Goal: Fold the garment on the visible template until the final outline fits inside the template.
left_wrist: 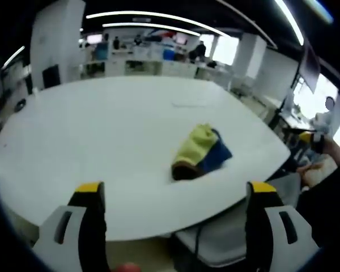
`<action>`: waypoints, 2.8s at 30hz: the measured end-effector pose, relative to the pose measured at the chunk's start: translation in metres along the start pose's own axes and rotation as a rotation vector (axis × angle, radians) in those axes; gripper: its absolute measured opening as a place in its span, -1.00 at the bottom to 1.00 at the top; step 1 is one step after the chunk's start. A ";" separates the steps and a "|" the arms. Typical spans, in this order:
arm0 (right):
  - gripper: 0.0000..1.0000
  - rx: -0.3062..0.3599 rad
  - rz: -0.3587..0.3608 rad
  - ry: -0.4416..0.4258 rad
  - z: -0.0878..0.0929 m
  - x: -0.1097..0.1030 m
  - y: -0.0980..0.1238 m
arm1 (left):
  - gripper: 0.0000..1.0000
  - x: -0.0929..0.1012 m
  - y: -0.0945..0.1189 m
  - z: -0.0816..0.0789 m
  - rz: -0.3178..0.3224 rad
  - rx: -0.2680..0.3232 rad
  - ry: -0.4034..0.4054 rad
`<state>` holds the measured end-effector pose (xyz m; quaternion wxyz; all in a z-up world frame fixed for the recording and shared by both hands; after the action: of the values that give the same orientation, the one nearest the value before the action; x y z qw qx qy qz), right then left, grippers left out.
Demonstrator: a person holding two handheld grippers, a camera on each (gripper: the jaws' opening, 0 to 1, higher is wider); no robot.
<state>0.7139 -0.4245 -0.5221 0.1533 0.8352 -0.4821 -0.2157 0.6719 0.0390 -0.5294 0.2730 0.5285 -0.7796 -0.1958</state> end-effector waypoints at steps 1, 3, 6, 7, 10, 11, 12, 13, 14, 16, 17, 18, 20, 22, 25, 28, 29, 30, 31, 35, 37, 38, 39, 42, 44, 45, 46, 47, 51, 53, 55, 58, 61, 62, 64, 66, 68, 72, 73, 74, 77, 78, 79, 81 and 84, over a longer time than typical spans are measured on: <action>1.00 -0.003 -0.002 -0.001 0.001 0.000 -0.001 | 0.98 0.000 0.000 0.000 0.001 0.001 -0.001; 1.00 -0.005 -0.006 0.001 0.001 0.000 -0.001 | 0.98 0.000 0.000 0.001 0.000 -0.004 0.002; 1.00 -0.003 -0.006 0.005 -0.001 0.001 -0.003 | 0.98 -0.001 -0.001 0.002 0.000 -0.009 0.002; 1.00 -0.003 -0.005 0.004 -0.001 0.002 -0.003 | 0.98 -0.001 -0.001 0.002 0.001 -0.010 0.001; 1.00 0.000 -0.007 -0.002 -0.001 0.003 -0.003 | 0.98 -0.001 -0.001 -0.001 0.004 -0.008 -0.006; 1.00 -0.002 -0.007 -0.002 0.000 0.003 -0.003 | 0.98 -0.001 -0.002 -0.002 0.005 -0.007 -0.005; 1.00 -0.004 -0.007 -0.001 0.001 0.004 -0.003 | 0.98 -0.001 -0.002 -0.002 0.006 -0.007 -0.006; 1.00 -0.005 -0.006 0.000 0.001 0.004 -0.003 | 0.98 -0.001 -0.002 -0.002 0.005 -0.009 -0.007; 1.00 -0.007 -0.005 -0.002 0.001 0.005 -0.003 | 0.98 -0.001 -0.002 -0.002 0.005 -0.011 -0.008; 1.00 -0.003 -0.007 -0.005 0.001 0.004 -0.003 | 0.98 -0.001 -0.003 -0.001 0.007 -0.014 -0.008; 1.00 -0.003 -0.006 -0.005 0.001 0.005 -0.003 | 0.98 -0.001 -0.003 -0.001 0.007 -0.014 -0.007; 1.00 -0.004 -0.005 -0.004 0.001 0.005 -0.003 | 0.98 -0.001 -0.003 -0.001 0.006 -0.016 -0.007; 1.00 -0.005 -0.004 -0.002 0.001 0.005 -0.003 | 0.98 -0.001 -0.003 -0.001 0.007 -0.017 -0.009; 1.00 -0.006 -0.004 -0.004 0.001 0.006 -0.003 | 0.98 -0.001 -0.003 -0.001 0.009 -0.015 -0.008; 1.00 -0.006 -0.004 -0.003 0.001 0.006 -0.004 | 0.98 -0.001 -0.003 -0.001 0.008 -0.018 -0.011; 1.00 -0.006 -0.007 -0.002 0.000 0.005 -0.005 | 0.98 -0.002 -0.002 -0.001 0.006 -0.019 -0.010; 1.00 -0.007 -0.008 0.000 0.000 0.004 -0.005 | 0.98 -0.002 -0.002 -0.001 0.006 -0.019 -0.010; 1.00 -0.009 -0.010 0.002 0.000 0.004 -0.006 | 0.98 -0.002 -0.002 0.000 0.006 -0.020 -0.010; 1.00 -0.011 -0.010 0.002 0.001 0.004 -0.006 | 0.98 -0.002 -0.002 0.000 0.006 -0.021 -0.010; 1.00 -0.013 -0.013 -0.001 0.002 0.003 -0.008 | 0.98 -0.002 -0.003 -0.001 0.007 -0.025 -0.013; 1.00 -0.015 -0.012 -0.003 0.003 0.004 -0.008 | 0.98 -0.001 -0.003 -0.001 0.007 -0.028 -0.014; 1.00 -0.016 -0.013 -0.003 0.003 0.004 -0.009 | 0.98 -0.001 -0.003 -0.001 0.007 -0.028 -0.014; 1.00 -0.017 -0.014 -0.005 0.003 0.003 -0.009 | 0.98 -0.001 -0.004 -0.001 0.007 -0.028 -0.013; 1.00 -0.018 -0.014 -0.004 0.003 0.004 -0.010 | 0.98 -0.002 -0.004 -0.001 0.005 -0.030 -0.014; 1.00 -0.020 -0.014 -0.002 0.002 0.004 -0.010 | 0.98 -0.002 -0.004 0.000 0.006 -0.030 -0.012; 1.00 -0.019 -0.016 -0.001 0.002 0.004 -0.010 | 0.98 -0.002 -0.004 0.000 0.006 -0.030 -0.010; 1.00 -0.017 -0.018 0.000 0.002 0.004 -0.011 | 0.98 -0.002 -0.004 0.000 0.006 -0.031 -0.010; 1.00 -0.017 -0.018 0.001 0.001 0.003 -0.011 | 0.98 -0.002 -0.004 0.001 0.005 -0.032 -0.009; 1.00 -0.016 -0.022 0.003 0.001 0.001 -0.012 | 0.98 -0.003 -0.005 0.002 0.006 -0.035 -0.006; 1.00 -0.018 -0.025 0.002 0.001 0.000 -0.013 | 0.98 -0.003 -0.005 0.002 0.004 -0.036 -0.006; 1.00 -0.018 -0.027 0.006 0.001 -0.001 -0.013 | 0.98 -0.004 -0.005 0.002 0.004 -0.037 -0.005; 1.00 -0.020 -0.034 0.012 0.001 -0.004 -0.014 | 0.98 -0.004 -0.005 0.002 0.004 -0.039 -0.006; 1.00 -0.025 -0.035 0.020 0.002 -0.007 -0.015 | 0.98 -0.005 -0.006 0.002 0.005 -0.041 -0.006; 1.00 -0.025 -0.037 0.021 0.002 -0.008 -0.015 | 0.98 -0.005 -0.006 0.002 0.005 -0.042 -0.005; 1.00 -0.027 -0.037 0.023 0.002 -0.009 -0.015 | 0.98 -0.005 -0.007 0.002 0.007 -0.043 -0.006; 1.00 -0.026 -0.035 0.024 0.002 -0.010 -0.015 | 0.98 -0.004 -0.007 0.002 0.008 -0.045 -0.007; 0.99 -0.024 -0.038 0.022 0.002 -0.011 -0.015 | 0.98 -0.004 -0.008 0.003 0.011 -0.047 -0.008; 0.99 -0.028 -0.044 0.036 0.002 -0.015 -0.016 | 0.98 -0.005 -0.010 0.005 0.014 -0.054 -0.008; 0.99 -0.030 -0.046 0.039 0.002 -0.015 -0.017 | 0.98 -0.005 -0.010 0.006 0.015 -0.055 -0.007; 0.99 -0.035 -0.052 0.046 0.003 -0.017 -0.018 | 0.98 -0.005 -0.011 0.007 0.017 -0.057 -0.007; 0.87 -0.047 -0.066 0.055 0.005 -0.019 -0.019 | 0.98 -0.006 -0.013 0.009 0.019 -0.063 -0.005; 0.84 -0.048 -0.071 0.053 0.005 -0.020 -0.020 | 0.98 -0.006 -0.013 0.010 0.021 -0.064 -0.005; 0.85 -0.043 -0.073 0.048 0.005 -0.020 -0.021 | 0.97 -0.006 -0.014 0.011 0.023 -0.067 -0.005; 0.85 -0.044 -0.079 0.050 0.006 -0.021 -0.023 | 0.97 -0.006 -0.016 0.013 0.029 -0.073 -0.006; 0.83 -0.054 -0.083 0.063 0.008 -0.023 -0.025 | 0.94 -0.006 -0.017 0.015 0.039 -0.079 -0.008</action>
<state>0.7182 -0.3924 -0.5362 0.1817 0.8564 -0.4360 -0.2086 0.6765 0.0382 -0.5527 0.2943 0.5012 -0.7825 -0.2234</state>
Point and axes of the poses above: the point that each gripper's makers call its tool centre point, and the gripper's own axes: y roughly backward along the fingers, x roughly to its right, z roughly out of its underside, the point moved 6 cm from there along y, roughly backward along the fingers, and after that the axes turned 3 degrees about z, right-handed, at the moved point
